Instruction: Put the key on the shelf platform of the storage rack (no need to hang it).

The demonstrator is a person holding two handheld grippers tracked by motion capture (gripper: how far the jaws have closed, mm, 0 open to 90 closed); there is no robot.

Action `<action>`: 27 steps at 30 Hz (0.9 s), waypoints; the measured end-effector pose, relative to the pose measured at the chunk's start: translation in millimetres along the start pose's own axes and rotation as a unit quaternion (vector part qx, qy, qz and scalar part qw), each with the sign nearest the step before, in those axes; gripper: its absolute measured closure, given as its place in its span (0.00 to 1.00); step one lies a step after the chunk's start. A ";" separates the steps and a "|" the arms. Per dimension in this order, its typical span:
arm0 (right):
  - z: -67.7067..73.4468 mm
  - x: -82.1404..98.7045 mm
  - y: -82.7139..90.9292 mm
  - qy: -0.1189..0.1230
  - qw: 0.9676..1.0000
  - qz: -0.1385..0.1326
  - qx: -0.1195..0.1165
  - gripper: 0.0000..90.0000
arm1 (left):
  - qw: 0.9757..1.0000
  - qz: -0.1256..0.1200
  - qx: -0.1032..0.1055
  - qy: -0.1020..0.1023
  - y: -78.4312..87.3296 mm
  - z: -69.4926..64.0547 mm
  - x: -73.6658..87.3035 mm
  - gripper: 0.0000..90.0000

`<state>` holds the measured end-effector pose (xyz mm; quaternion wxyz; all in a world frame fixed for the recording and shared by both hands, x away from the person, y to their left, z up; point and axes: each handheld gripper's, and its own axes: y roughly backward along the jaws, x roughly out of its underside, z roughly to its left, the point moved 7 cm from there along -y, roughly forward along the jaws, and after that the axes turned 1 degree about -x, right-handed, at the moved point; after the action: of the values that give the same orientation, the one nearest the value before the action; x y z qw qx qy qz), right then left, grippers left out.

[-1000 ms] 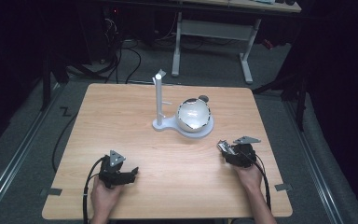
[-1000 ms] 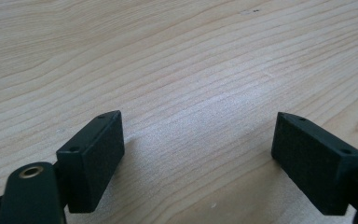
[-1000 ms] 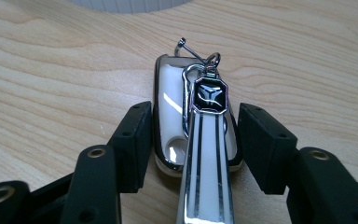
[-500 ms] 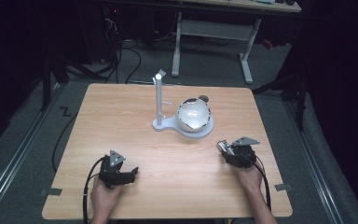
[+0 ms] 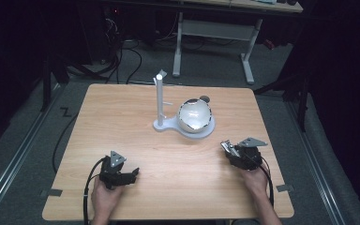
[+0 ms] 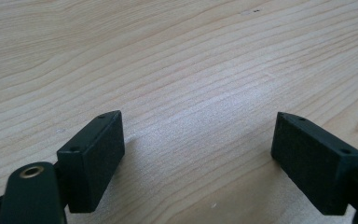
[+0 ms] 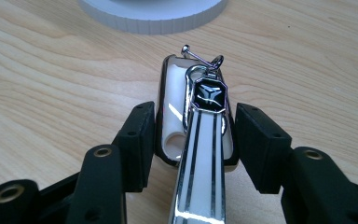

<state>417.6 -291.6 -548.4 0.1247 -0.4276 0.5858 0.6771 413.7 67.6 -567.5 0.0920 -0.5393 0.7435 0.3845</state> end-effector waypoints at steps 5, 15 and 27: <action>1.7 -1.7 6.6 -0.004 1.000 -0.002 -0.006 0.55 | 1.000 0.000 0.000 -0.001 0.0 0.0 0.0 0.19; 7.9 -11.0 21.0 -0.008 0.999 -0.019 -0.032 0.55 | 1.000 0.001 0.002 -0.005 0.0 0.3 -0.1 0.19; 20.3 -29.0 30.3 0.002 0.998 -0.034 -0.060 0.55 | 1.000 0.002 0.003 -0.006 0.0 0.3 0.1 0.19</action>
<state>406.0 -272.2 -507.6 0.1207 -0.4551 0.5292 0.7059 413.5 67.8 -567.7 0.0976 -0.5353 0.7453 0.3854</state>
